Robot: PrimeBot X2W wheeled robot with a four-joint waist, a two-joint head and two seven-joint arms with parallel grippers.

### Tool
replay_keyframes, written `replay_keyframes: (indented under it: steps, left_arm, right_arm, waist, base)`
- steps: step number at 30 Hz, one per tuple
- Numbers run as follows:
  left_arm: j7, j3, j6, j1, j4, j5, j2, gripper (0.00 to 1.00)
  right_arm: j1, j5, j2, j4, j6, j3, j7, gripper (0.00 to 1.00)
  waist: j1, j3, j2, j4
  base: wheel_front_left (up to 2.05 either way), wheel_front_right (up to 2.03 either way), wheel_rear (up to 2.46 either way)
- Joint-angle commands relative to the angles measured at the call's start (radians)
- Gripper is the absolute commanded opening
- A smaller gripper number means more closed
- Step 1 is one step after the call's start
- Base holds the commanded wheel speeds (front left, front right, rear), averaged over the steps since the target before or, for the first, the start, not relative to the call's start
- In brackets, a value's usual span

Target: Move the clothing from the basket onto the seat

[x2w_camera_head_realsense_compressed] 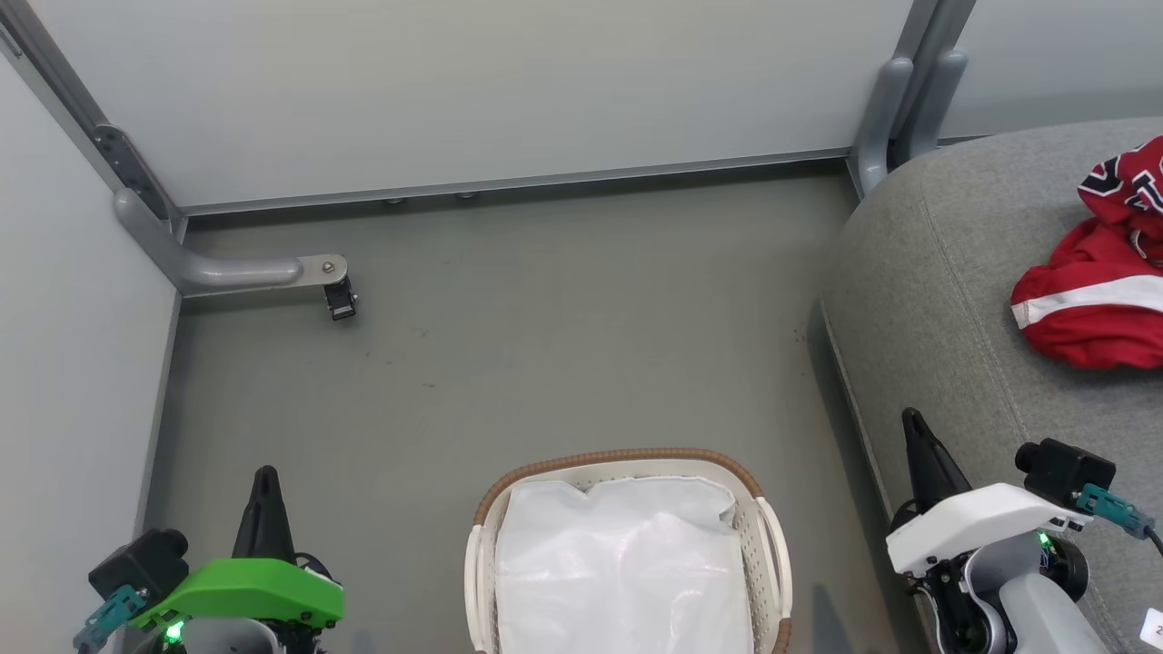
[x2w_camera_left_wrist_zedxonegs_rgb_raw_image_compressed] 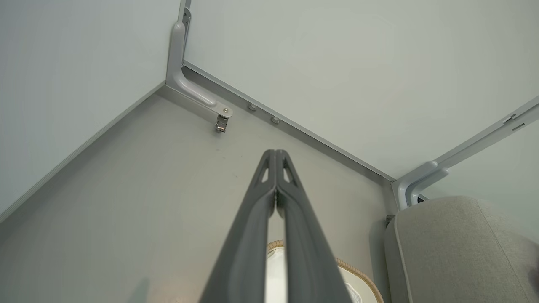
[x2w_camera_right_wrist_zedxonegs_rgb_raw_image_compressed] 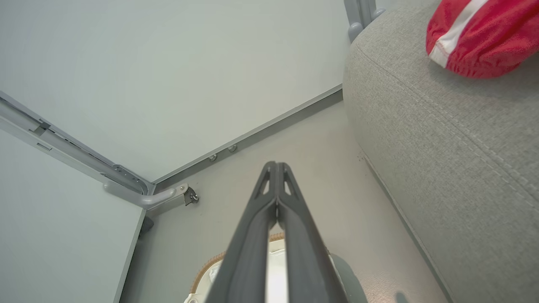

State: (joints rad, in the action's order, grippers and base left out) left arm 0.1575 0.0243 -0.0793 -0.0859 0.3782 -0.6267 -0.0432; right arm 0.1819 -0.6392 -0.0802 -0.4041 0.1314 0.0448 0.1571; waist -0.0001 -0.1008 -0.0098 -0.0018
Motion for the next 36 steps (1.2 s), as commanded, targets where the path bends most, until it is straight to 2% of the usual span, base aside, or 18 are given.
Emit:
replay_keyframes:
  steps: [1, 36]
  left_arm:
    - [-0.008, 0.006, -0.007, -0.011, -0.020, -0.037, -0.005, 0.00]
    - [-0.128, 0.045, -0.028, -0.023, -0.072, -0.465, -0.007, 0.00]
  right_arm:
    - [0.002, -0.037, -0.005, 0.020, 0.000, -0.009, -0.008, 0.00]
    - [-0.031, -0.459, 0.011, 0.084, -0.001, -0.078, -0.128, 0.00]
  waist:
    - [0.0001, 0.001, 0.0018, 0.000]
    - [0.0001, 0.035, 0.0045, 0.001]
  base:
    - [0.00, 0.00, 0.00]
    - [0.00, 0.00, 0.00]
